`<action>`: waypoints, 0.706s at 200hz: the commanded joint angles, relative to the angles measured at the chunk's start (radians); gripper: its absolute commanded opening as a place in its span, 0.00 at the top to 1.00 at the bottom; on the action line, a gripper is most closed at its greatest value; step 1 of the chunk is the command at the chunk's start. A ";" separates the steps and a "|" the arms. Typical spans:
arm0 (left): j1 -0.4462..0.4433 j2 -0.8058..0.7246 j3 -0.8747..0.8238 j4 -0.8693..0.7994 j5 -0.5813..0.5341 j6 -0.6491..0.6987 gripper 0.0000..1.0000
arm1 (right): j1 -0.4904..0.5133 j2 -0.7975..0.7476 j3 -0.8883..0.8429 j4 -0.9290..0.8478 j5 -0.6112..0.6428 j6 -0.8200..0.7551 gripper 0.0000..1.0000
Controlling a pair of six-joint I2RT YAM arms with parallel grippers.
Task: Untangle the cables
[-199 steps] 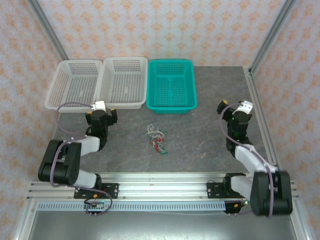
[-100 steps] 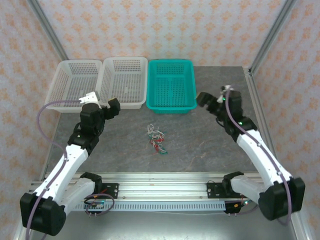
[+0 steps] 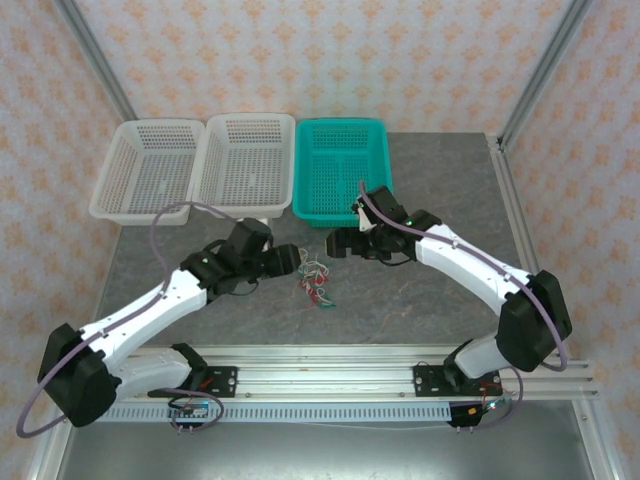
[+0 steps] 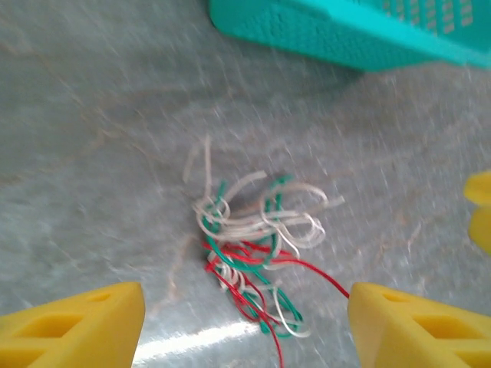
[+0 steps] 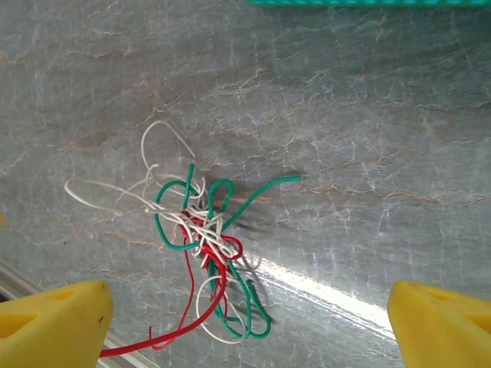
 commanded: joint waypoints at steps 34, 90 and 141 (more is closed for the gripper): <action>-0.006 0.125 0.062 0.114 0.016 -0.063 0.29 | 0.004 0.001 -0.032 0.016 -0.102 0.006 0.08; -0.007 0.244 0.094 0.209 -0.003 -0.075 0.51 | 0.045 0.054 -0.086 0.083 -0.133 0.018 0.09; -0.007 0.255 0.110 0.190 -0.018 -0.059 1.00 | 0.066 0.159 -0.087 0.152 -0.011 0.024 0.30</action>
